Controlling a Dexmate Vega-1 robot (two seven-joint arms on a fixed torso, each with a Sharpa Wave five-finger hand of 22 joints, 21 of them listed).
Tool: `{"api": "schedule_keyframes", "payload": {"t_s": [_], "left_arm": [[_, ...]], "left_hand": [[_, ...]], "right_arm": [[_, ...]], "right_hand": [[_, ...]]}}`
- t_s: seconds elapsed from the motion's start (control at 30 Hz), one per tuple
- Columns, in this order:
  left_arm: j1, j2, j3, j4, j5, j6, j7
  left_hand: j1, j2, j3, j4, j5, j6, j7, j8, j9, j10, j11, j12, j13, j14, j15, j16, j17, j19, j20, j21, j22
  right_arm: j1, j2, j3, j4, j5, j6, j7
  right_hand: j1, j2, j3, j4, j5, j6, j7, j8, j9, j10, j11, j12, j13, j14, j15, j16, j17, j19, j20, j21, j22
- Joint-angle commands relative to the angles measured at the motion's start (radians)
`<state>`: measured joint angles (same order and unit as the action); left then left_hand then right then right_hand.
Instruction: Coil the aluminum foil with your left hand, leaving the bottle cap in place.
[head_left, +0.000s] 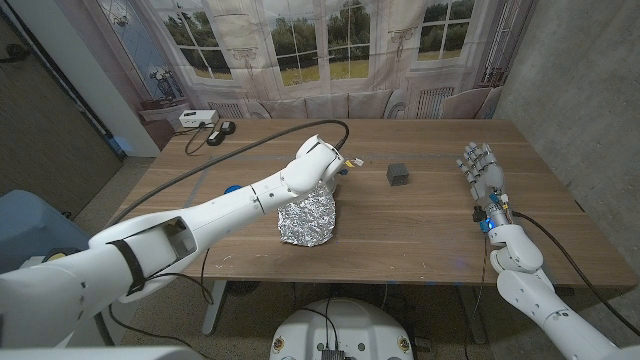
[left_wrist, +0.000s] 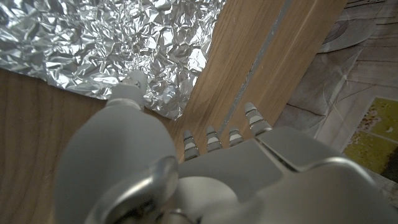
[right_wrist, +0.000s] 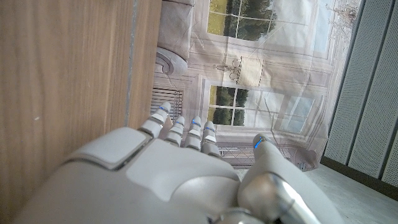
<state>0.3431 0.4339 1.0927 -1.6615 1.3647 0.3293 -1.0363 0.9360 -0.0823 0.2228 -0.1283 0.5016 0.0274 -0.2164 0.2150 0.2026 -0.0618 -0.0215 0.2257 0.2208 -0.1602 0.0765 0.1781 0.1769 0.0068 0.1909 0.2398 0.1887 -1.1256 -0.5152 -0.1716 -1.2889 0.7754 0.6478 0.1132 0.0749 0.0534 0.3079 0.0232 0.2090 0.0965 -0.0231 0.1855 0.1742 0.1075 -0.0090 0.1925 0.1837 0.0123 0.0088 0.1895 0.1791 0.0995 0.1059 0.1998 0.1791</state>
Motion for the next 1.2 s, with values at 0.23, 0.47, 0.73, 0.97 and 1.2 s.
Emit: {"api": "schedule_keyframes", "payload": {"t_s": [0.23, 0.47, 0.73, 0.97, 1.2], "left_arm": [[-0.018, -0.012, 0.029, 0.059, -0.040, -0.035, 0.046], [-0.014, -0.007, 0.027, 0.065, -0.074, -0.031, 0.065], [0.014, 0.029, 0.017, 0.031, -0.088, -0.028, 0.169], [0.045, 0.059, -0.006, 0.000, -0.102, -0.029, 0.261], [0.058, 0.071, -0.018, -0.012, -0.094, -0.024, 0.307]], "left_hand": [[0.021, 0.018, -0.012, 0.000, -0.008, 0.054, -0.001, 0.023, 0.007, 0.012, -0.007, 0.013, 0.004, 0.013, -0.009, 0.009, -0.001, 0.013, -0.002, -0.003, 0.000], [0.058, 0.045, -0.039, 0.005, -0.050, 0.258, 0.001, 0.104, 0.029, 0.070, -0.034, 0.030, 0.003, 0.063, -0.043, 0.015, -0.002, 0.052, -0.036, -0.003, -0.001], [0.118, 0.099, -0.053, -0.005, -0.176, 0.551, 0.020, 0.294, 0.098, 0.159, -0.054, 0.045, 0.007, 0.134, -0.077, 0.022, -0.001, 0.092, -0.052, -0.007, -0.001], [0.172, 0.134, -0.055, -0.017, -0.282, 0.796, 0.081, 0.523, 0.229, 0.289, -0.102, 0.074, 0.011, 0.242, -0.127, 0.033, 0.001, 0.132, -0.066, -0.008, -0.001], [0.201, 0.155, -0.050, -0.021, -0.303, 0.850, 0.096, 0.592, 0.260, 0.350, -0.132, 0.086, 0.012, 0.289, -0.149, 0.042, 0.004, 0.149, -0.072, -0.006, 0.001]], "right_arm": [[0.009, 0.006, -0.006, 0.009, -0.015, -0.007, -0.021], [0.016, 0.006, -0.010, 0.012, -0.018, -0.012, -0.024], [0.021, 0.003, -0.015, 0.008, -0.031, -0.020, -0.038], [0.026, 0.001, -0.019, 0.008, -0.036, -0.031, -0.048], [0.031, 0.004, -0.020, 0.014, -0.035, -0.028, -0.047]], "right_hand": [[-0.001, 0.003, -0.003, -0.001, 0.002, 0.009, -0.003, 0.004, 0.005, 0.008, -0.001, 0.002, 0.006, 0.008, 0.000, 0.004, 0.003, 0.007, 0.005, 0.004, 0.001], [0.000, 0.003, -0.003, -0.001, 0.002, 0.009, -0.004, 0.004, 0.005, 0.009, -0.001, 0.002, 0.006, 0.008, 0.000, 0.004, 0.003, 0.007, 0.005, 0.004, 0.001], [0.000, 0.004, -0.003, -0.002, 0.002, 0.009, -0.008, 0.004, 0.005, 0.008, 0.001, 0.002, 0.006, 0.008, 0.000, 0.004, 0.003, 0.007, 0.006, 0.004, 0.001], [0.002, 0.005, -0.003, -0.003, 0.002, 0.012, -0.019, 0.005, 0.005, 0.008, 0.003, 0.002, 0.006, 0.009, -0.001, 0.004, 0.003, 0.007, 0.005, 0.004, 0.001], [0.008, 0.006, 0.000, -0.007, 0.003, 0.012, -0.027, 0.004, 0.005, 0.009, 0.001, 0.002, 0.006, 0.008, -0.001, 0.003, 0.002, 0.006, 0.005, 0.003, 0.001]]}}
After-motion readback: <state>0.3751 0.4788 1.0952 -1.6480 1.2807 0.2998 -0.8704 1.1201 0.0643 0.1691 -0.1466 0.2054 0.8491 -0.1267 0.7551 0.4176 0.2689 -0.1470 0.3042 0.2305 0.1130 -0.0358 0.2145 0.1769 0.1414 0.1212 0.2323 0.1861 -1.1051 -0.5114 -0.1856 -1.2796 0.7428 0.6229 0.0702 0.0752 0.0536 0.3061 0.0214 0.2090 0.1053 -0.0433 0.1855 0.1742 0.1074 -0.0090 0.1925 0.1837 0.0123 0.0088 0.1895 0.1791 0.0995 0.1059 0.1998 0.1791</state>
